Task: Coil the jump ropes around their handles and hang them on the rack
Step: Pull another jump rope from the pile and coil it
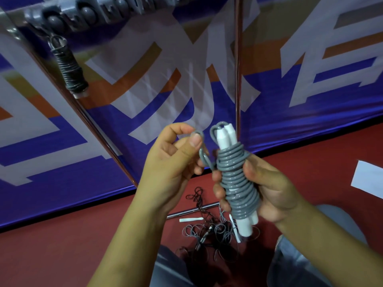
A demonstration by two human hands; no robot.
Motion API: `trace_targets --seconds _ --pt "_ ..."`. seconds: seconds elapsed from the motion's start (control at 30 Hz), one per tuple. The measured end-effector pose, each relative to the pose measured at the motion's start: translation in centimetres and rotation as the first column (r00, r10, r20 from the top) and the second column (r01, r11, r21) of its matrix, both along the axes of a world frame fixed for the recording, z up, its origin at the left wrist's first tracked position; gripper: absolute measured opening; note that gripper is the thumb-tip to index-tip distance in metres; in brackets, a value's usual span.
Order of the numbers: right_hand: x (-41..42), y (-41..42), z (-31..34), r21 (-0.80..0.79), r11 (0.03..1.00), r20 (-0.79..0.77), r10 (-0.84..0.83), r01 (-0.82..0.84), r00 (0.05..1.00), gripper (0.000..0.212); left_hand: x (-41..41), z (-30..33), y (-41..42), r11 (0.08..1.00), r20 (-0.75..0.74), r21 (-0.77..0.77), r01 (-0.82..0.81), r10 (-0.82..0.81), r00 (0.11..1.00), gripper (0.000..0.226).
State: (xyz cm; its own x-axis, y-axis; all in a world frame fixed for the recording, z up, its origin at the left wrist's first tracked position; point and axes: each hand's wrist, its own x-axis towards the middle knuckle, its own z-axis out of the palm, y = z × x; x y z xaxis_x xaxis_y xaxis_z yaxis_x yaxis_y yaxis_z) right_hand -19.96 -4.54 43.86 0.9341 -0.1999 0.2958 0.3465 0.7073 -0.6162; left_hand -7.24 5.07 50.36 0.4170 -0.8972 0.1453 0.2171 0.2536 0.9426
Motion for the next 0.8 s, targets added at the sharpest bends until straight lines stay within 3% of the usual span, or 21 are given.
trace_targets --seconds 0.13,0.27,0.37,0.5,0.8 --pt "0.5 0.3 -0.3 0.1 0.985 0.122 0.129 -0.142 0.984 0.042 -0.6 0.5 0.2 0.998 0.04 -0.033 0.046 -0.044 0.998 0.021" --pt "0.5 0.0 -0.1 0.038 0.992 0.09 0.119 -0.123 0.989 0.039 -1.2 0.4 0.6 0.994 0.118 -0.099 0.035 -0.024 0.993 0.027" --pt "0.4 -0.3 -0.2 -0.021 0.992 0.072 0.122 -0.121 0.99 0.046 -1.4 0.7 0.7 0.998 0.048 -0.057 -0.036 0.039 0.998 0.018" --pt "0.2 -0.8 0.1 -0.084 0.988 0.079 0.137 -0.131 0.987 0.035 -1.2 0.9 1.1 0.999 0.006 -0.024 -0.035 0.035 0.999 0.016" --pt "-0.1 -2.0 -0.3 -0.187 0.973 0.047 0.147 -0.136 0.988 0.044 0.2 0.6 2.0 0.996 0.246 -0.018 0.089 -0.082 0.966 0.025"
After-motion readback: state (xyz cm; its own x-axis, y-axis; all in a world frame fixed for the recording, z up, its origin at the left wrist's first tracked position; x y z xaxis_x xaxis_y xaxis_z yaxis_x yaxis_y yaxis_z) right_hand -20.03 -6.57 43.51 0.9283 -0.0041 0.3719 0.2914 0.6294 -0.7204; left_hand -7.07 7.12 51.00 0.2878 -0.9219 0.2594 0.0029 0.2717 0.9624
